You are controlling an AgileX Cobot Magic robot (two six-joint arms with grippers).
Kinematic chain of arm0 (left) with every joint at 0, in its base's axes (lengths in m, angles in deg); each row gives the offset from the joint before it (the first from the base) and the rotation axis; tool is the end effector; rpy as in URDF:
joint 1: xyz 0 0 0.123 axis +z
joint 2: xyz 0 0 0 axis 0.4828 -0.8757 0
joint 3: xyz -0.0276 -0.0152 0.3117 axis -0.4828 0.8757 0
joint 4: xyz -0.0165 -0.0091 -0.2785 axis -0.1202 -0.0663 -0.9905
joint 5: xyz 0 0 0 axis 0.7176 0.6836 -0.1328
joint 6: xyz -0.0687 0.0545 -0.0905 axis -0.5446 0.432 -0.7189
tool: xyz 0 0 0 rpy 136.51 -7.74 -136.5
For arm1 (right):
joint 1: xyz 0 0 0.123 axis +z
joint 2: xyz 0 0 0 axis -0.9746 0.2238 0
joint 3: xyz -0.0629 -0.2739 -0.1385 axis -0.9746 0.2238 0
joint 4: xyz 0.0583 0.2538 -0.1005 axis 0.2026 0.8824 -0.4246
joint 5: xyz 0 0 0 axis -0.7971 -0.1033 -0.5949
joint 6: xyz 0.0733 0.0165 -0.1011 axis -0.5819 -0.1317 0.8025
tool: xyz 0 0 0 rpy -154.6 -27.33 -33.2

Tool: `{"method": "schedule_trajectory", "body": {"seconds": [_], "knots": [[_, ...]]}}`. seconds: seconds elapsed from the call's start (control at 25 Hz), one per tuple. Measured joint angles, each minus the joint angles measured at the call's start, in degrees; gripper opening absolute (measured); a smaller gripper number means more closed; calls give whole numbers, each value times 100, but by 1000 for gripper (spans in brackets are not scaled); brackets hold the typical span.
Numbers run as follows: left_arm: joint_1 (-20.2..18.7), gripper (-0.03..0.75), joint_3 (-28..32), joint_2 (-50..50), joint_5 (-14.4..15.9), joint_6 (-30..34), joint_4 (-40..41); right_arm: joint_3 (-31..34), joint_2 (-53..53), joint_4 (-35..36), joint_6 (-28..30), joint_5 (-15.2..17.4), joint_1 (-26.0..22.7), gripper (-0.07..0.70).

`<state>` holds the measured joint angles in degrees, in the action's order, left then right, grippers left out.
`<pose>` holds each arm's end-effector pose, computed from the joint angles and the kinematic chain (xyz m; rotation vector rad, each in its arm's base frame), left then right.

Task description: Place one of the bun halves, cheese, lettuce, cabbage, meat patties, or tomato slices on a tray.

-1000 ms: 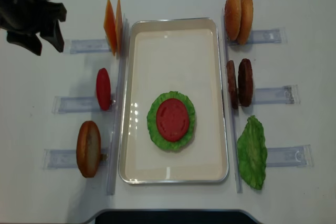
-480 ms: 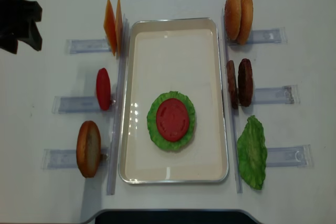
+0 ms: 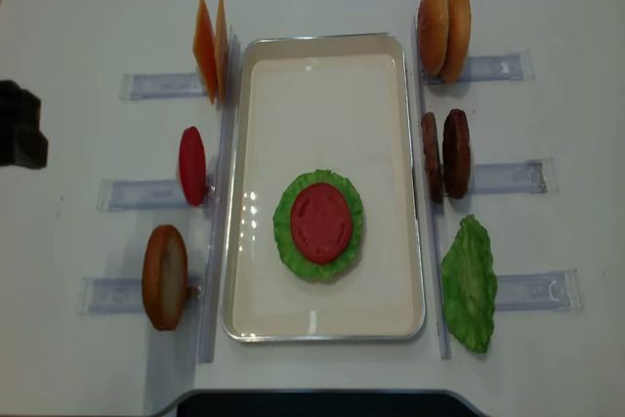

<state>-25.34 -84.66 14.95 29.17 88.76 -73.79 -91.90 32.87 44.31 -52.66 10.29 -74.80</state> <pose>0.2114 0.0164 0.3263 -0.1057 2.7726 0.0500 0.0162 0.0071 0.2654 -0.0837 2.1147 0.0712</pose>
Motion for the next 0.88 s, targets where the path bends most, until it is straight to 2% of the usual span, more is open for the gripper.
{"method": "schedule_trajectory", "body": {"seconds": [0.44,0.88], "knots": [[0,443,1351,2145,53,0,-196,0,0,0,0,0,0,408],[0,443,1802,4065,98,109,-209,0,0,0,0,0,0,408]]}}
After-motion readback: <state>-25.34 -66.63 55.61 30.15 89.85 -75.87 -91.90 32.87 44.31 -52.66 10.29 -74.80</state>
